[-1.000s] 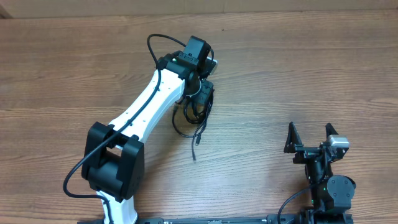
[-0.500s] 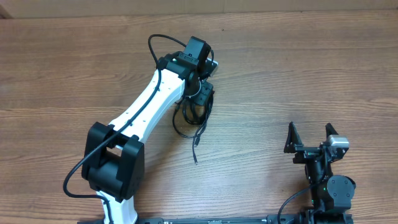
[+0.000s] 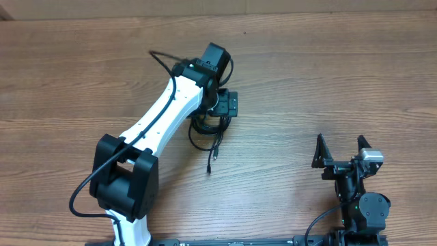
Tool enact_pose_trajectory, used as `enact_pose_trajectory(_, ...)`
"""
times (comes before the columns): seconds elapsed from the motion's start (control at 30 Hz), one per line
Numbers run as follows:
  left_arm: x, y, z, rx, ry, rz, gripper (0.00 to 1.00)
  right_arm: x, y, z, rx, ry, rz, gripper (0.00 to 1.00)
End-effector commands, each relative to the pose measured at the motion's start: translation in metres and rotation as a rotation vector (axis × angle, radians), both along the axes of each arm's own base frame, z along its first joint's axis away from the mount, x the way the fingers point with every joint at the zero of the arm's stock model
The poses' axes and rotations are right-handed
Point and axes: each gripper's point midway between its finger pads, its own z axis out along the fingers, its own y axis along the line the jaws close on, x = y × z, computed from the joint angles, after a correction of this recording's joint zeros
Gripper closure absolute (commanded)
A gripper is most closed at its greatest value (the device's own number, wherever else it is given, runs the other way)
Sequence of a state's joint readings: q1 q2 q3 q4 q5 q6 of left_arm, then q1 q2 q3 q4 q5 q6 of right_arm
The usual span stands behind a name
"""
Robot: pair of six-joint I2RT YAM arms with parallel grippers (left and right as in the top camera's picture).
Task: Untangle cables
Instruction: 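Lift the cable coil with the left gripper and pull it up-left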
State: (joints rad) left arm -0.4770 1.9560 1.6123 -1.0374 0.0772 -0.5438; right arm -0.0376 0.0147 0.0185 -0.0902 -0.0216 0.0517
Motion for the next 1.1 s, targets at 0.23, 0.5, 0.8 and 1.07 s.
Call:
enact_pose_trajectory(0.23,0.012,0.019,0.017,-0.022,-0.022,0.665,0.0,0.0,0.001,-0.001,-0.005,-0.007,0.002,0.0)
enact_pose_trajectory(0.5,-0.007,0.04,-0.016,0.037,0.047,0.823,0.0,0.0,0.001,-0.001,-0.005,-0.007,0.002,0.0)
enact_pose_trajectory(0.8,-0.01,0.044,-0.048,0.026,0.039,0.829,0.1,0.0,0.001,-0.001,-0.005,-0.007,0.002,0.0)
enact_pose_trajectory(1.07,-0.01,0.044,-0.072,-0.005,0.011,0.829,0.2,0.0,0.001,-0.001,-0.005,-0.007,0.002,0.0)
